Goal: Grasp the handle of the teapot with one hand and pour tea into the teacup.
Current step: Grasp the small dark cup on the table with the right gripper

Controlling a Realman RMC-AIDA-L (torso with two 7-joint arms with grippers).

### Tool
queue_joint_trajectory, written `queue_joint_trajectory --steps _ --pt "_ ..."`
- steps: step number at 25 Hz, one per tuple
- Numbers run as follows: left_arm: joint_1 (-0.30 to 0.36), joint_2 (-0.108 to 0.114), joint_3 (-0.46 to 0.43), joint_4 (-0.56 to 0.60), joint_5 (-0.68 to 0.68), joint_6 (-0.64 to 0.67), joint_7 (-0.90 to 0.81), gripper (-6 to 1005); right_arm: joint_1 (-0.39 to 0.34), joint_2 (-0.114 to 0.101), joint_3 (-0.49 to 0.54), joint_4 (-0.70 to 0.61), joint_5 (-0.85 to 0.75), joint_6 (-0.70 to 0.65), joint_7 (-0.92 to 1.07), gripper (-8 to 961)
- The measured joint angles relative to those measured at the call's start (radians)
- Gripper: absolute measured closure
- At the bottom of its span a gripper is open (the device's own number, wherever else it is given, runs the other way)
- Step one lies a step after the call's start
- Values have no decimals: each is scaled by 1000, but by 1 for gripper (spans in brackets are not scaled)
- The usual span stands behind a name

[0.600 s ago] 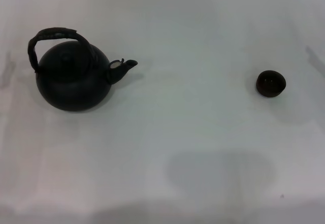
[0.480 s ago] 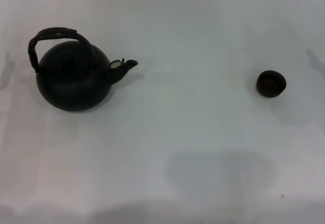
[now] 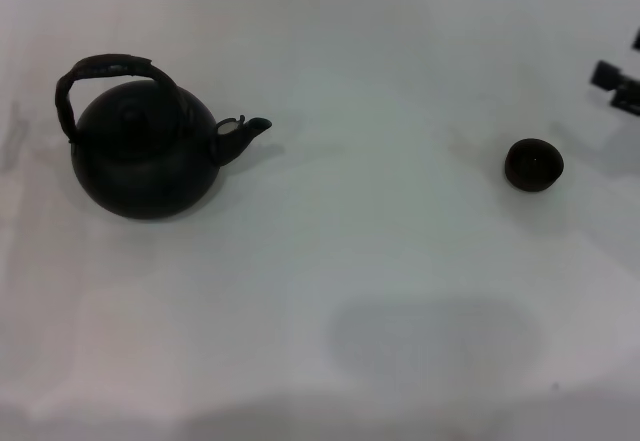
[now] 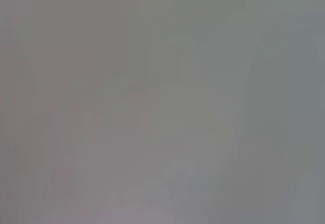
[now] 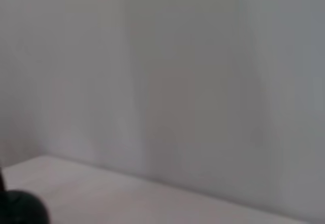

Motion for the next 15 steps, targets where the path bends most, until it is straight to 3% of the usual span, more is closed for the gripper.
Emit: queue_joint_trajectory --steps 10,15 --pt "-9 0 0 16 0 28 0 112 106 36 -9 -8 -215 -58 62 109" --pt "-12 2 -3 22 -3 39 0 113 124 38 -47 -9 -236 -101 88 110"
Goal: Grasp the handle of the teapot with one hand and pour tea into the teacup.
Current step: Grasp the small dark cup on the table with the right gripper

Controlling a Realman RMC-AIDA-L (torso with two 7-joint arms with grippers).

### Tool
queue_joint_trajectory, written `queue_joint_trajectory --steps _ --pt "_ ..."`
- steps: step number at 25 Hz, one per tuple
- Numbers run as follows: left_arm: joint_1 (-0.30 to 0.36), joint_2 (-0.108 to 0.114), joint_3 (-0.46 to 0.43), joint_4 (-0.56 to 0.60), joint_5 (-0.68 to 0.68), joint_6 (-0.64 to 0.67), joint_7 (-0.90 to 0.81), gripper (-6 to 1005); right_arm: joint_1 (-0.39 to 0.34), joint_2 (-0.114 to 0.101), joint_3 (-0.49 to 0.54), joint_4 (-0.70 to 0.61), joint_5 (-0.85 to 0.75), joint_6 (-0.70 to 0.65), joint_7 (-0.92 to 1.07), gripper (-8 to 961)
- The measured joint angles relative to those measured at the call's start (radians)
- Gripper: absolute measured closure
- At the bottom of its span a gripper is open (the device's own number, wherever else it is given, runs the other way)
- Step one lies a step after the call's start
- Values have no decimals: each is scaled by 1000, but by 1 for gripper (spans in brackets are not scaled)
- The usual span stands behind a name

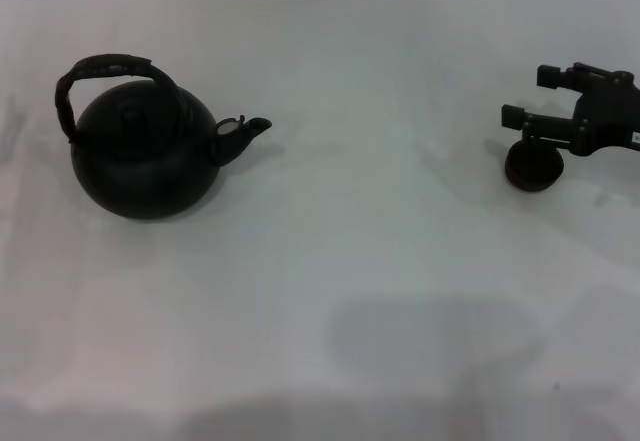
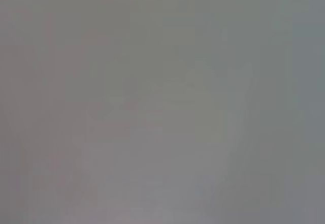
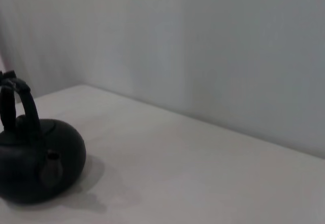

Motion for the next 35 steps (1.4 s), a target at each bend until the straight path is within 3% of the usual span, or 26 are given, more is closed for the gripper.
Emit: queue_joint_trajectory --steps 23,35 --pt "-5 1 3 27 3 41 1 116 6 -16 -41 -17 -177 -66 105 113" --pt "-5 1 3 30 2 49 -1 118 -6 -5 -43 -23 -198 -71 108 114"
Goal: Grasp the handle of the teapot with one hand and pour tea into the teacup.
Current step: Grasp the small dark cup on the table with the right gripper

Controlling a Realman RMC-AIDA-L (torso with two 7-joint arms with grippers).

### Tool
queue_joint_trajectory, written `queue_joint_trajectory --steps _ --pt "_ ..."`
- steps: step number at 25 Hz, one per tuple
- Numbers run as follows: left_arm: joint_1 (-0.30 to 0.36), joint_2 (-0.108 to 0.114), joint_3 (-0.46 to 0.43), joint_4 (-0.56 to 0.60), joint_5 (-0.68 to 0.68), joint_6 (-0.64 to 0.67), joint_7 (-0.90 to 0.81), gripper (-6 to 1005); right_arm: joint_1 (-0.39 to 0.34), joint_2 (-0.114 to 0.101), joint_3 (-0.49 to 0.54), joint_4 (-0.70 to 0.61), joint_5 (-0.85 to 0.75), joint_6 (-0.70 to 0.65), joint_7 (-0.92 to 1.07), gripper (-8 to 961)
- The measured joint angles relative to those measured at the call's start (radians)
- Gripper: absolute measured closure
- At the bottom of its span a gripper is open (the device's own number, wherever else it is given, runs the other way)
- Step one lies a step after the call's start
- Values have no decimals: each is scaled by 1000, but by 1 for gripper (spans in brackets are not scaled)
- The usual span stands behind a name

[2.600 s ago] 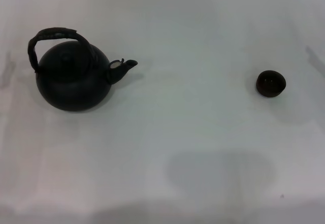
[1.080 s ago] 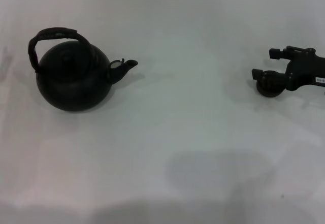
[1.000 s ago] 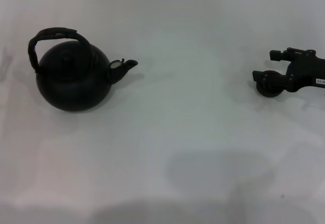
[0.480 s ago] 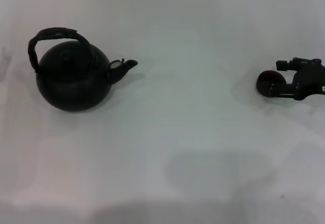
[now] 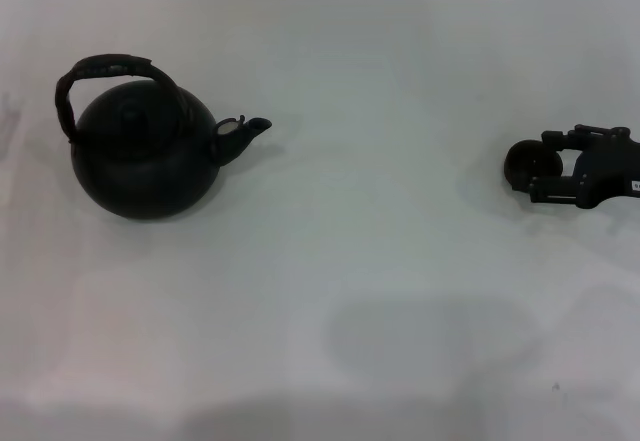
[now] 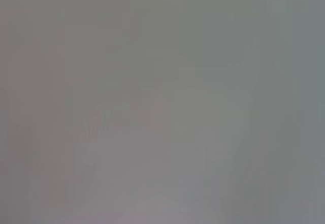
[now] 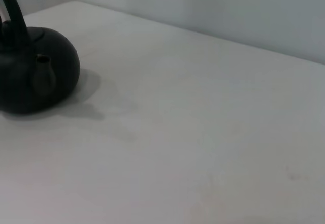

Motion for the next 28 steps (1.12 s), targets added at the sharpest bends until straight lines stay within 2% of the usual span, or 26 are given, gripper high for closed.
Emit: queue_joint_trajectory --steps 28 --pt "6 -3 0 -8 0 -10 0 122 9 5 0 55 -9 -56 -68 123"
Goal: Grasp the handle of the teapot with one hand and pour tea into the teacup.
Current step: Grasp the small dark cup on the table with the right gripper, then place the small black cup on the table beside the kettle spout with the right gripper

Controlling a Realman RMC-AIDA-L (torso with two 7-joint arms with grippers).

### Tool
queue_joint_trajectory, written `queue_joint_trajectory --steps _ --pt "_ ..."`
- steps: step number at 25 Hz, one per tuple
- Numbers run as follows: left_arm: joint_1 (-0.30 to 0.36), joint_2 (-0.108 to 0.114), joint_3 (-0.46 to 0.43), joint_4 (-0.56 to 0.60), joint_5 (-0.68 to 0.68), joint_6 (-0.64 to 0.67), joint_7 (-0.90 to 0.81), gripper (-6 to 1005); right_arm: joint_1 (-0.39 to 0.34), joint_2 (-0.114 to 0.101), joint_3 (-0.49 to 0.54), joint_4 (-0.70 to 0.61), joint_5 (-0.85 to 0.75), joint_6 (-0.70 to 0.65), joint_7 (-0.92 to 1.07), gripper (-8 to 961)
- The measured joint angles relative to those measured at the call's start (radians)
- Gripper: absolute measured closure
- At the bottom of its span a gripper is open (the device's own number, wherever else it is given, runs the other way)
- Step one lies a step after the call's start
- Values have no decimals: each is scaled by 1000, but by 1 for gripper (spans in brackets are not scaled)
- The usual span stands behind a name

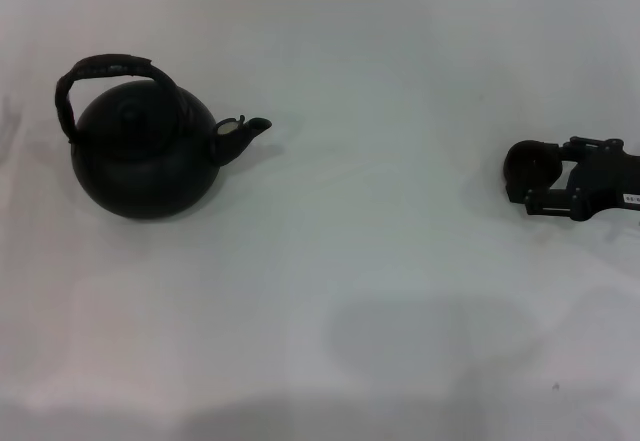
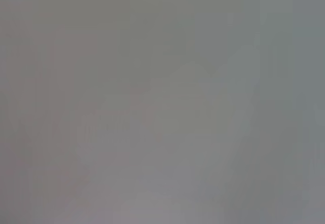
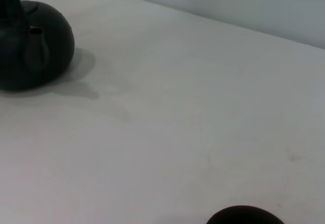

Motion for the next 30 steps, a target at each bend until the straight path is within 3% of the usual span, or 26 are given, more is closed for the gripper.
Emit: queue_joint_trajectory --steps 14,24,30 --pt "6 -2 0 0 0 -2 0 124 0 1 2 8 10 -10 -26 255" --pt "5 -1 0 2 0 -2 0 126 2 2 7 -79 33 125 65 255" --pt "-2 0 0 0 0 -2 0 126 44 8 -64 -120 44 158 148 255"
